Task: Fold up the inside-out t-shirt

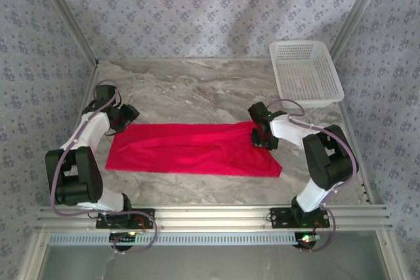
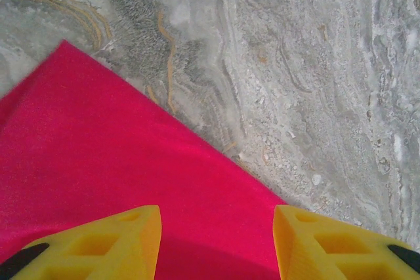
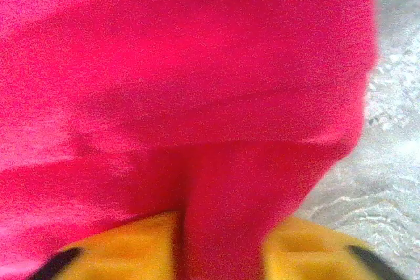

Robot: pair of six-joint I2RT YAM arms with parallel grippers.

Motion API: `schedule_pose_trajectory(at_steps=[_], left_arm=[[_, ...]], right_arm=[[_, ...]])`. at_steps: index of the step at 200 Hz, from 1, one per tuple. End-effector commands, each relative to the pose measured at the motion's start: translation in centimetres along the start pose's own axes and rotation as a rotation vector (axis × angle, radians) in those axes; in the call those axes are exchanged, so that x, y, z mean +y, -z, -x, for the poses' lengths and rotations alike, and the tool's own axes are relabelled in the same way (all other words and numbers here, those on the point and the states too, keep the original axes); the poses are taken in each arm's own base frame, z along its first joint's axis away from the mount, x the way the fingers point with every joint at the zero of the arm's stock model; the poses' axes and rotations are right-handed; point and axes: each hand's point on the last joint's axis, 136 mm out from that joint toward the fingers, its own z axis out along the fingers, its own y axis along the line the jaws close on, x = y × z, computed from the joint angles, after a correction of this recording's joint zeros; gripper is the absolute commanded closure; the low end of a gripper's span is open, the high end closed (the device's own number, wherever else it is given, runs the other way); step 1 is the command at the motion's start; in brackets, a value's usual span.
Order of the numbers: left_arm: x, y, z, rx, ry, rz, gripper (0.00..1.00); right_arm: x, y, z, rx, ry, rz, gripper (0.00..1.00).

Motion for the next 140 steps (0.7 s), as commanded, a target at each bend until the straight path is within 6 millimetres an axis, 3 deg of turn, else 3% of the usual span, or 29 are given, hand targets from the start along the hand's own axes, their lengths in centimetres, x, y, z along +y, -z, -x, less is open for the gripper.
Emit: schedule_pose_trajectory(at_steps=[1,23,63,106,140], left_arm=[[0.7,0.5,-0.7,0.017,-0.018,0.018,0.52],[0.5,-0.3,-1.4,0.051,-0.009,-0.005,0.52],[-1.6,-2.0,-2.4,0.104,-0.001,-0.062,0.53],[-3.2,0.4,-0.5,0.056,0.009,-0.087,0.53],[-3.1,2.0,0.2,0.042,0.042,-0.114,0.54]], right_arm=[[-0.9,-3.0,-3.7,0.134,0.012,-0.012,0.81],[-0.9,-1.1,-3.0,0.113,-0.006,0.014,0.86],[-4.6,4.6,0.4,-0.037,0.045,-0.093,0.90],[-5.9,9.7,2.3,-0.174,0.068,-0.083,0.95],[-4.7,14.8,2.8,-0.270,0.073,-0.002,0.95]])
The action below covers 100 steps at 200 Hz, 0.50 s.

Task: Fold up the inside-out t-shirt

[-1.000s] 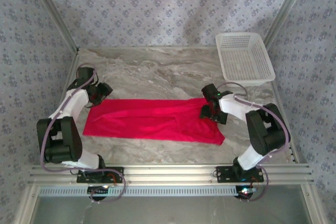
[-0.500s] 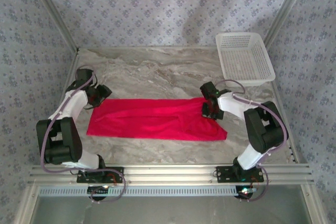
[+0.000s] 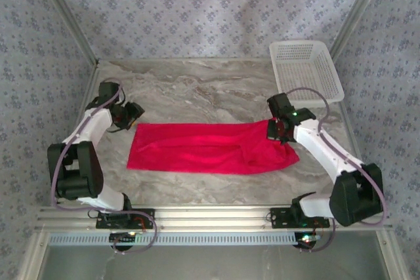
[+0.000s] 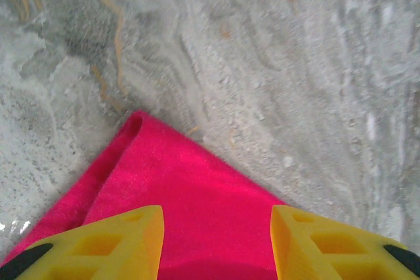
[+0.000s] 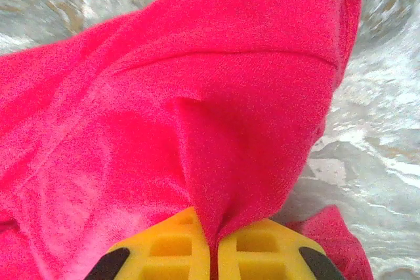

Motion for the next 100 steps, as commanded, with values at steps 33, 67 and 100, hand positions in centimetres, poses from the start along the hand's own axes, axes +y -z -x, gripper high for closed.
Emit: schedule_pose_trajectory(at_steps=[33,67,100], left_arm=[[-0.5,3.8,1.5,-0.061,0.065,-0.092,0.54],[0.1,4.5,2.4,-0.080,0.107,-0.111,0.54],[0.5,4.6,2.2,-0.074,0.125,-0.127,0.54]], right_arm=[[4.0,8.1,1.3,-0.117,0.026,0.153,0.96],[10.1,11.7,1.7,-0.174,0.077,0.255,0.96],[17.1,14.0,1.3,-0.207,0.187,0.326,0.96]])
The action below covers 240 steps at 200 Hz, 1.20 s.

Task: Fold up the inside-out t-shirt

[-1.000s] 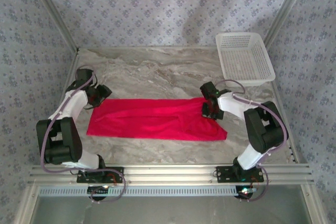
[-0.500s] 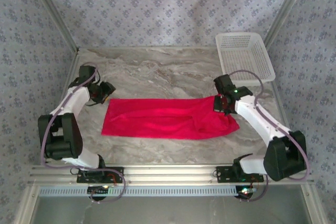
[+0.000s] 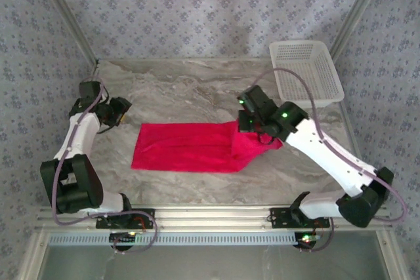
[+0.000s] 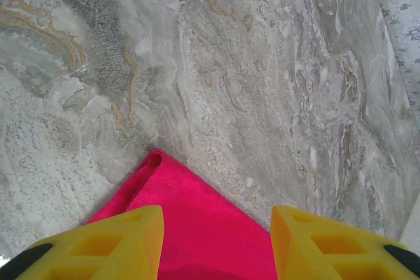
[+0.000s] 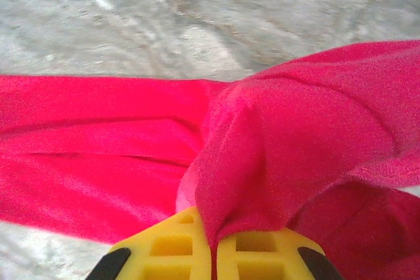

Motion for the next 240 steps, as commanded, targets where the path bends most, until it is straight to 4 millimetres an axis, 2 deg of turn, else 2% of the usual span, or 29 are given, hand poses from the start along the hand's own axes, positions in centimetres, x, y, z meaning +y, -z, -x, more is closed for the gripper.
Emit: schedule_pose_trajectory(at_steps=[1,37,83,112,128,140,152,166,172,187,201,203,209,219,240], left_arm=[[0.1,0.5,-0.6,0.016,0.020,-0.030,0.54],[1.3,0.9,-0.4,0.013,0.047,-0.022,0.53],[4.0,0.5,-0.4,0.015,0.112,0.013,0.53],[5.2,-0.2,-0.6,0.029,0.139,0.025,0.53],[5.7,-0.6,-0.8,0.040,0.152,0.033,0.53],[6.2,-0.8,-0.9,0.046,0.163,0.041,0.53],[6.7,-1.0,-0.9,0.047,0.174,0.046,0.53],[7.1,-1.0,-0.9,0.041,0.185,0.048,0.53],[7.3,-1.0,-0.8,0.038,0.188,0.051,0.53],[7.4,-0.8,-0.7,0.032,0.187,0.052,0.53],[7.3,-0.6,-0.5,0.025,0.173,0.045,0.53],[7.2,-0.6,-0.5,0.023,0.170,0.043,0.53],[7.1,-0.6,-0.5,0.020,0.165,0.033,0.53],[6.7,-0.6,-0.7,0.021,0.157,0.006,0.52],[5.6,-0.9,-1.7,0.045,0.127,-0.041,0.52]], right_arm=[[3.7,0.2,0.9,-0.026,0.020,0.012,0.96],[11.2,-1.1,1.0,-0.009,0.152,0.080,0.96],[19.7,-3.7,-0.8,0.044,0.306,0.169,0.96],[23.6,-6.6,-2.1,0.082,0.374,0.209,0.96],[25.7,-8.9,-3.2,0.125,0.390,0.248,0.95],[27.2,-10.6,-4.4,0.174,0.399,0.288,0.89],[28.7,-12.0,-5.5,0.218,0.397,0.324,0.76],[30.3,-12.1,-6.3,0.275,0.386,0.374,0.58],[30.8,-11.7,-6.3,0.282,0.386,0.394,0.55],[30.8,-9.8,-6.1,0.285,0.403,0.404,0.50],[29.5,-7.9,-4.6,0.238,0.414,0.376,0.42],[29.1,-8.2,-4.9,0.247,0.417,0.361,0.42],[28.3,-7.2,-4.0,0.213,0.412,0.348,0.41],[26.3,-6.8,-3.8,0.197,0.402,0.313,0.40],[21.6,-7.9,-4.9,0.209,0.308,0.283,0.41]])
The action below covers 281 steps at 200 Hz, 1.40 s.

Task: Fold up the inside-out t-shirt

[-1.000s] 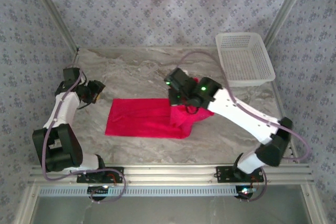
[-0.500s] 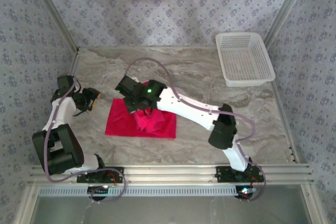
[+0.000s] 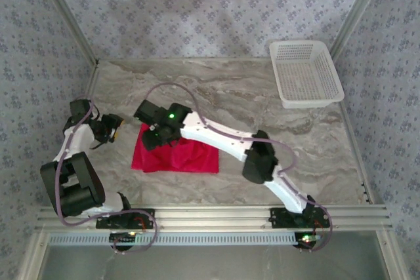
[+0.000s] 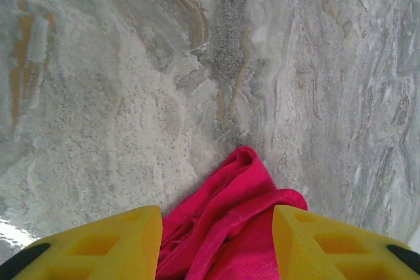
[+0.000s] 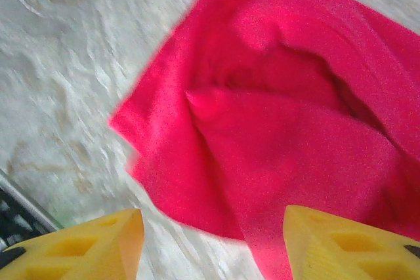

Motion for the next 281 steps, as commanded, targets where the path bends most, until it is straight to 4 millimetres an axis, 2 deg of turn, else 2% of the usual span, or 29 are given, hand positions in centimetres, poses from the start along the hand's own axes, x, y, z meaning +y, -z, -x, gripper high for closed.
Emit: schedule_pose_trajectory(at_steps=[1,30,48,59,92,116,129,150,161,171,190,206,219,233,255,281], left_arm=[[-1.7,0.2,-1.2,0.020,-0.050,-0.078,0.52],[-3.5,-1.3,-4.0,0.088,-0.128,-0.098,0.51],[-4.2,-3.0,-5.8,0.135,-0.163,-0.094,0.51],[-4.5,-4.3,-6.6,0.164,-0.178,-0.085,0.51],[-3.9,-8.3,-7.6,0.220,-0.189,-0.017,0.53],[-4.2,-10.4,-7.8,0.218,-0.215,-0.009,0.53],[-5.4,-11.6,-8.2,0.235,-0.248,-0.030,0.54],[-7.8,-13.2,-9.4,0.286,-0.310,-0.076,0.55],[-9.0,-13.0,-9.5,0.287,-0.333,-0.095,0.55],[-9.9,-12.0,-8.8,0.251,-0.359,-0.096,0.55],[-11.3,-8.7,-7.3,0.147,-0.446,-0.070,0.53],[-13.4,-5.8,-7.8,0.111,-0.556,-0.111,0.52],[-15.2,-4.3,-10.1,0.149,-0.652,-0.168,0.52],[-16.0,-3.5,-13.3,0.222,-0.758,-0.186,0.51],[-15.8,-3.1,-17.8,0.297,-0.942,-0.147,0.50],[-14.9,-3.8,-20.7,0.350,-1.057,-0.098,0.48]], right_arm=[[-4.1,3.8,-0.7,-0.078,-0.098,-0.009,0.41],[-9.2,2.3,-4.5,-0.076,-0.288,0.032,0.48],[-11.4,1.1,-6.1,-0.090,-0.376,0.039,0.60],[-12.6,0.1,-6.8,-0.084,-0.418,0.039,0.71],[-15.7,-4.0,-8.0,-0.023,-0.502,-0.018,0.87],[-20.2,-6.9,-10.3,0.067,-0.603,-0.151,0.95],[-22.5,-6.8,-10.8,0.072,-0.625,-0.243,0.95],[-25.7,-4.9,-11.2,0.045,-0.672,-0.384,0.95],[-27.1,-3.9,-11.1,0.025,-0.675,-0.423,0.94],[-28.0,-3.3,-10.7,0.011,-0.676,-0.426,0.94],[-28.2,-2.2,-9.0,-0.032,-0.654,-0.378,0.92],[-27.3,-1.3,-7.5,-0.071,-0.615,-0.315,0.89],[-26.4,-0.3,-6.8,-0.088,-0.608,-0.267,0.86],[-25.7,0.9,-6.2,-0.110,-0.604,-0.231,0.82],[-25.2,2.2,-6.1,-0.130,-0.603,-0.202,0.78],[-24.8,2.8,-6.1,-0.146,-0.602,-0.179,0.77]])
